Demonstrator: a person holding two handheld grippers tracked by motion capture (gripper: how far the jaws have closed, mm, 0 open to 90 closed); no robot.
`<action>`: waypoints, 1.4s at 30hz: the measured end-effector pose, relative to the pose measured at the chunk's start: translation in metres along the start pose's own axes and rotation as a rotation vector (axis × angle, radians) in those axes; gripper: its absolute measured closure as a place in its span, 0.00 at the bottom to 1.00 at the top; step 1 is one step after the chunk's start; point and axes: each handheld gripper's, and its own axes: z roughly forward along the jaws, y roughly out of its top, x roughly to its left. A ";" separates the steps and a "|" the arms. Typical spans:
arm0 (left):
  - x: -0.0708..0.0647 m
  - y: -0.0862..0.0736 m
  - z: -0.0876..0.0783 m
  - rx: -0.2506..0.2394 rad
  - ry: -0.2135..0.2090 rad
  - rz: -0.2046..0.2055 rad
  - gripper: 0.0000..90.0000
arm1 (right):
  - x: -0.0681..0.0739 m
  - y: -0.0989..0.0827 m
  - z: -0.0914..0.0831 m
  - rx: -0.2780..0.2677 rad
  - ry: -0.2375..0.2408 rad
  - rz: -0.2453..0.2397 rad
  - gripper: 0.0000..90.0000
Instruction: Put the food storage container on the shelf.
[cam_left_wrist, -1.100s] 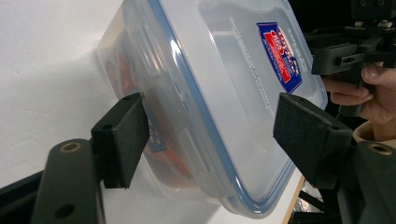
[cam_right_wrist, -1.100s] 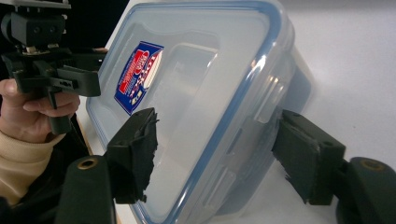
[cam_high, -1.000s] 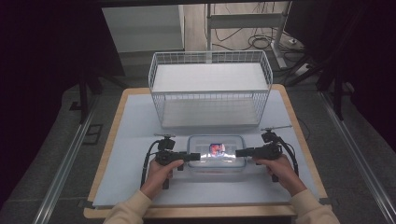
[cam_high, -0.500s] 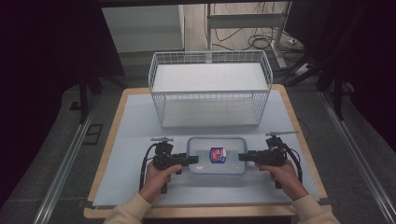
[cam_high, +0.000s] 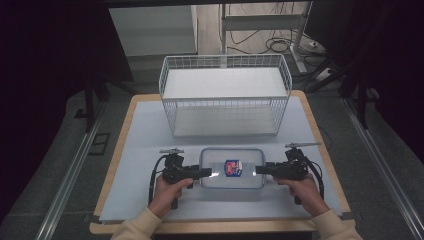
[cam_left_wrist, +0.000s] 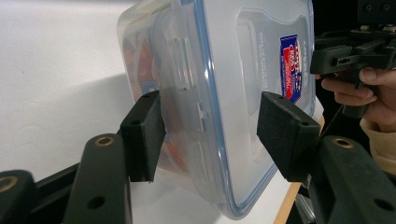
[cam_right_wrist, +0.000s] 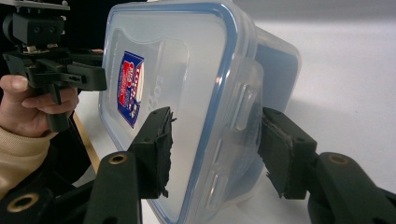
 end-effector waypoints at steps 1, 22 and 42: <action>0.000 0.000 0.000 0.000 0.000 0.001 0.48 | 0.000 0.000 0.000 0.001 0.000 0.000 0.52; -0.005 0.000 -0.006 -0.022 0.032 0.019 0.51 | 0.009 -0.004 -0.002 -0.035 -0.019 -0.018 0.56; -0.011 0.004 -0.012 -0.047 0.020 0.039 0.53 | 0.012 -0.002 -0.008 -0.061 -0.010 -0.043 0.56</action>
